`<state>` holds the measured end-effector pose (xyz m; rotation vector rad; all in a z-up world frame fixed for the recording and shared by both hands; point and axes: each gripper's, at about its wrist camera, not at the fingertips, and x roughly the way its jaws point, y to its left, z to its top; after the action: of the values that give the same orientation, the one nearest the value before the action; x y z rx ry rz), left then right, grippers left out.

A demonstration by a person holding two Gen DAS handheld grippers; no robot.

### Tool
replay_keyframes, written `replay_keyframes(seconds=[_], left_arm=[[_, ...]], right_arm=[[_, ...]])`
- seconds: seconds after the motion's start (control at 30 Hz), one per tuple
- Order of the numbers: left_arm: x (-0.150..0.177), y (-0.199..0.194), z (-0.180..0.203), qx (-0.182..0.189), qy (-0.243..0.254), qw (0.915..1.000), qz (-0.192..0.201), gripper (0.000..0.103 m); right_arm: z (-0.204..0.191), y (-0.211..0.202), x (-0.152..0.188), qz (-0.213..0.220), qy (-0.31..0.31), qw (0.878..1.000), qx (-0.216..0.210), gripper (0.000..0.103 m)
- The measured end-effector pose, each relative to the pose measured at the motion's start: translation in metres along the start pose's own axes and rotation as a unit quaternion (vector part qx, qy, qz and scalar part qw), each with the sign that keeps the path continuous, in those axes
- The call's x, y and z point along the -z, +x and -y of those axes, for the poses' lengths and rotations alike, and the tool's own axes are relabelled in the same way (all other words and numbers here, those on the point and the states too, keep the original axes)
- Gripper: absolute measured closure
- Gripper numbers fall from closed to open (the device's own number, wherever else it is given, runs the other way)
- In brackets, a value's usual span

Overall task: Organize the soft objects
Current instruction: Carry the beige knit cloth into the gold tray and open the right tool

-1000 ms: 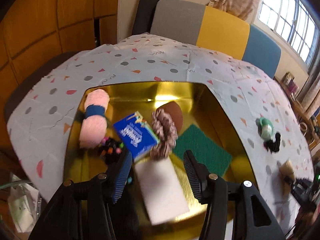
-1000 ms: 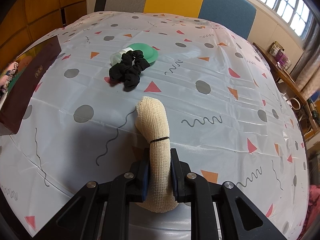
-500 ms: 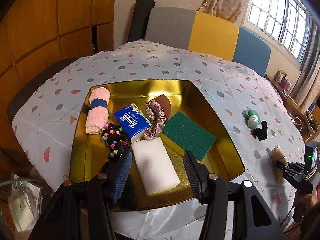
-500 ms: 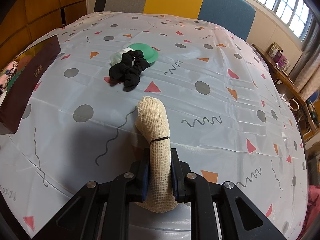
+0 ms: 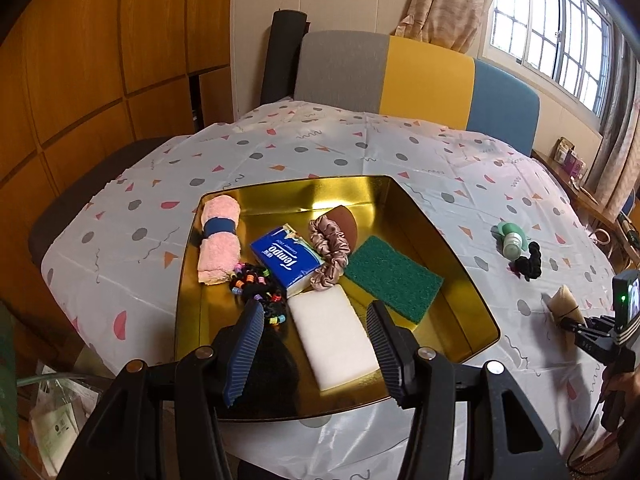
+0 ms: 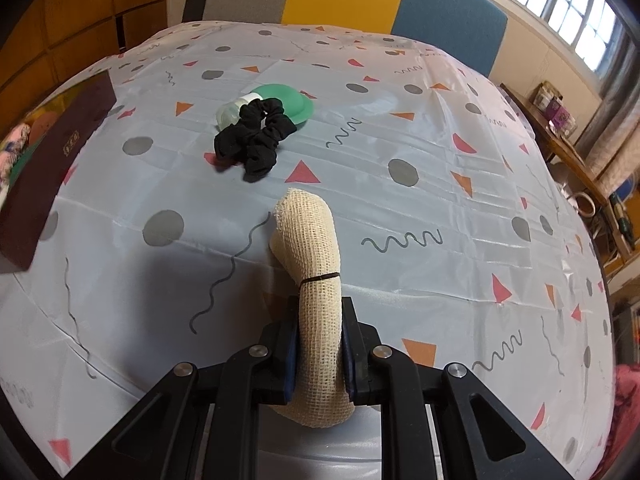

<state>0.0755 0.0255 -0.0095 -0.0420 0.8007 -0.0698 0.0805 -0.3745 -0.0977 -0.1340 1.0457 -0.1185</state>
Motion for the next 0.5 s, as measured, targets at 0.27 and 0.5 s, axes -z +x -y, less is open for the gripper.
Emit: replay_keyframes(seconds=[0.27, 0.5], left_arm=[[0.004, -0.001, -0.015, 0.001, -0.015, 0.9999, 0.001, 0.049], [0.006, -0.004, -0.023, 0.003, -0.024, 0.9997, 0.006, 0.048]], right_arm=[[-0.028, -0.047, -0.023, 0.055, 0.022, 0.996, -0.071, 0.085], [-0.1, -0.084, -0.049, 0.098, -0.021, 0.981, -0.164, 0.085]])
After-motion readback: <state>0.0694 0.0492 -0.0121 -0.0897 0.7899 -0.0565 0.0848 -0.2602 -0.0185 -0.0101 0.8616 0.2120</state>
